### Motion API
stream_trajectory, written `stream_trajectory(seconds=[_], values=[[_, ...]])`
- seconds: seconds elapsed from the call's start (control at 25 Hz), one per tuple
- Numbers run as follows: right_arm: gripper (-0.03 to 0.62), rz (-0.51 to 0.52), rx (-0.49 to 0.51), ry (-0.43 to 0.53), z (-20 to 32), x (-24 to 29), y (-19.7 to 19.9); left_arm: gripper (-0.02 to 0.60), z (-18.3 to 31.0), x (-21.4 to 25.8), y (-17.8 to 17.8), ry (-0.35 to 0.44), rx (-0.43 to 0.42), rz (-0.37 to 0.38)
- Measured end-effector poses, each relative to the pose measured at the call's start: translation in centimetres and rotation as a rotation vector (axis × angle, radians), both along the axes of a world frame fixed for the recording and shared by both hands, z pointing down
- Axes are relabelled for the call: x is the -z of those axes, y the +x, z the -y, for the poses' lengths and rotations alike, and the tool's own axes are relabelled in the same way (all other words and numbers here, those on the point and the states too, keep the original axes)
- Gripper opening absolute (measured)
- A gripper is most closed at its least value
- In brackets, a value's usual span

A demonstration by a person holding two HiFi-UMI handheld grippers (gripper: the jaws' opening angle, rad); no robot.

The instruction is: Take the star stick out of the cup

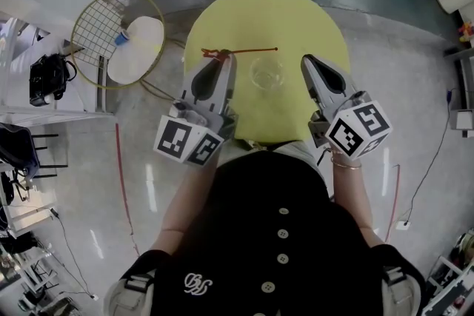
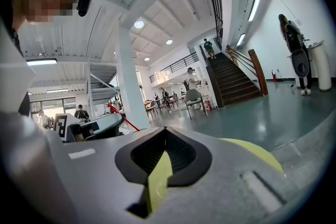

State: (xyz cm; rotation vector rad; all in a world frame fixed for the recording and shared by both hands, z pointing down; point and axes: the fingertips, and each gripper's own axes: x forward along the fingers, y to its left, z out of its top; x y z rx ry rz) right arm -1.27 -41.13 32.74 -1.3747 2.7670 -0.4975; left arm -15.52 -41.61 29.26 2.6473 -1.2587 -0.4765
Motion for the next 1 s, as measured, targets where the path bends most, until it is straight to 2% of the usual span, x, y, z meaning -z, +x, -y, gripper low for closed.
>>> stream_trajectory(seconds=[0.44, 1.0], values=[[0.003, -0.01, -0.006, 0.017, 0.1, 0.4, 0.2, 0.025, 0.0, -0.1, -0.2, -0.012, 0.013, -0.008], [0.003, -0.068, 0.051, 0.06, -0.2, 0.9, -1.2, 0.025, -0.2, 0.2, 0.0, -0.009, 0.003, -0.013]])
